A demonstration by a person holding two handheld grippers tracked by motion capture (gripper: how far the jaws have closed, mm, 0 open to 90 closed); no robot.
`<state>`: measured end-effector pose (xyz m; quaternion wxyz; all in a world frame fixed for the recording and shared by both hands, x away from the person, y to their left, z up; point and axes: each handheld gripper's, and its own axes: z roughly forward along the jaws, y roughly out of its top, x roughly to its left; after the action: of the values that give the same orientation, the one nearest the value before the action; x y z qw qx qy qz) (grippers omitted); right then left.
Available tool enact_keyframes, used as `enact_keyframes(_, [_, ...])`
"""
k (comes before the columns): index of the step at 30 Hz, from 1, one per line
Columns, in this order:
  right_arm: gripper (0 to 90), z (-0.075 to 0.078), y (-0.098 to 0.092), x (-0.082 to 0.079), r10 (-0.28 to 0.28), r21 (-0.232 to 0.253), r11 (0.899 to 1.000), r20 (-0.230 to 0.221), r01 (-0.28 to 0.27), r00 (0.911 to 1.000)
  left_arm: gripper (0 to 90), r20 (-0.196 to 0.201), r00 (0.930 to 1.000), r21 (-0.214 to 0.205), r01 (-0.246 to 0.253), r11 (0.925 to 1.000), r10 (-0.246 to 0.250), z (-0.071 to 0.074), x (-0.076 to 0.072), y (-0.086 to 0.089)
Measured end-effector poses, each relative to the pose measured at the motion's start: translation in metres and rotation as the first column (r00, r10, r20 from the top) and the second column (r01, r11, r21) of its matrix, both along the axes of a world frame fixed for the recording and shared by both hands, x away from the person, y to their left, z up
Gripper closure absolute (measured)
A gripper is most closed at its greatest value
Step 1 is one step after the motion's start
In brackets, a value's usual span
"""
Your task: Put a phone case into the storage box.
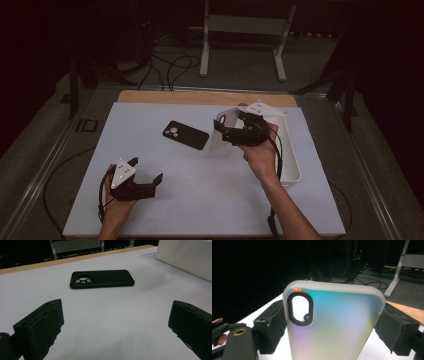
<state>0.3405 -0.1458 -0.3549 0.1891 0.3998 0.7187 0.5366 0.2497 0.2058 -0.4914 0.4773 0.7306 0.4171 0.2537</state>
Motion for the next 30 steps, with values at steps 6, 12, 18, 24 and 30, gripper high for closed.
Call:
enact_keyframes(6, [16.5,0.006,-0.003,0.008,-0.021,-0.026,0.999,0.01,0.021,0.9997,0.2,0.001,1.0,0.005,0.002,1.0,-0.002,0.0,-0.001,-0.001])
enact_keyframes(12, [16.5,0.008,-0.006,0.017,-0.05,-0.043,0.998,0.012,0.05,0.9987,0.3,0.004,1.0,-0.002,0.005,1.0,-0.005,0.0,-0.001,-0.001])
enact_keyframes(18, [16.5,0.006,-0.01,0.026,-0.07,-0.054,0.996,0.001,0.07,0.9975,0.3,0.004,1.0,-0.008,0.007,0.9999,-0.007,0.001,-0.002,0.0])
enact_keyframes(24, [16.5,0.007,-0.012,0.032,-0.078,-0.076,0.994,-0.001,0.078,0.997,0.3,0.004,1.0,-0.006,0.008,1.0,-0.008,0.001,-0.002,0.0])
enact_keyframes(30, [16.5,0.01,-0.015,0.037,-0.088,-0.094,0.992,0.008,0.088,0.9961,0.3,0.004,1.0,-0.011,0.008,0.9999,-0.008,0.001,-0.002,-0.001])
